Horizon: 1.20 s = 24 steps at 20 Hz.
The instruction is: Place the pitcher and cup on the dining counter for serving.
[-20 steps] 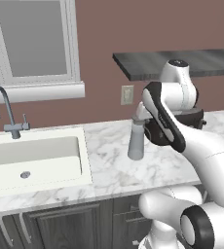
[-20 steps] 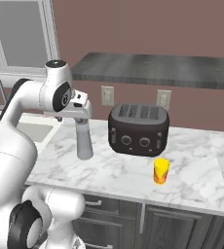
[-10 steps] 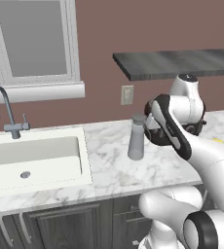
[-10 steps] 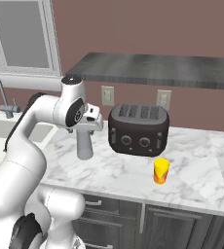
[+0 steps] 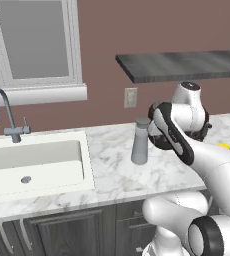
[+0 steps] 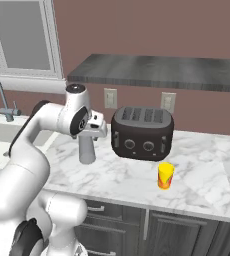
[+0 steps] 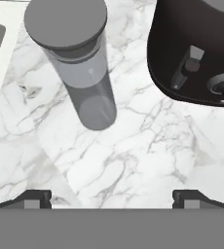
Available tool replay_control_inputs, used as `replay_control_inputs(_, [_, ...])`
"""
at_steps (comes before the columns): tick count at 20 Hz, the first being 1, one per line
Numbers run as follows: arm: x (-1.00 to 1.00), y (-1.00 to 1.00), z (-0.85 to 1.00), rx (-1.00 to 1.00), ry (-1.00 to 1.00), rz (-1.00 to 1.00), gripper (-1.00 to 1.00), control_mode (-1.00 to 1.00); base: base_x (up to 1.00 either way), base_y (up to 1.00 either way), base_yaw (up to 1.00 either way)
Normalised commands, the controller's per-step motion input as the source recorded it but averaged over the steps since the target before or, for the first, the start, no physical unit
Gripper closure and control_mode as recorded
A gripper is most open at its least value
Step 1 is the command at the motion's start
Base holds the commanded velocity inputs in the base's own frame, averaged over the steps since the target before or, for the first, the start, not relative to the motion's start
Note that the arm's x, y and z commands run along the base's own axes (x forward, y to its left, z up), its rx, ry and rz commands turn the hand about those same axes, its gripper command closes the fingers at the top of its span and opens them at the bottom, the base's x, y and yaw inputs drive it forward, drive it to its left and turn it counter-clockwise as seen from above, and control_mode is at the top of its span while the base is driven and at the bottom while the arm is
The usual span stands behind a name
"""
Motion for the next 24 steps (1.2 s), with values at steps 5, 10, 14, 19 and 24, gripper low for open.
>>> replay_control_inputs(5, [0.22,0.04,-0.15,0.0,0.0,0.0,-1.0,-1.0,0.0,0.0,0.0])
replay_control_inputs(10, [0.2,0.14,-0.2,0.01,0.0,0.0,-1.0,-1.0,0.0,0.0,0.0])
replay_control_inputs(14, [0.19,0.05,-0.14,0.0,0.0,0.0,-1.0,-1.0,0.0,0.0,0.0])
replay_control_inputs(19, [0.17,0.0,-0.18,0.01,0.0,0.0,-1.0,-1.0,0.0,0.0,0.0])
replay_control_inputs(24, [0.17,0.03,-0.24,0.03,0.0,0.02,-1.0,-1.0,0.0,0.0,0.0])
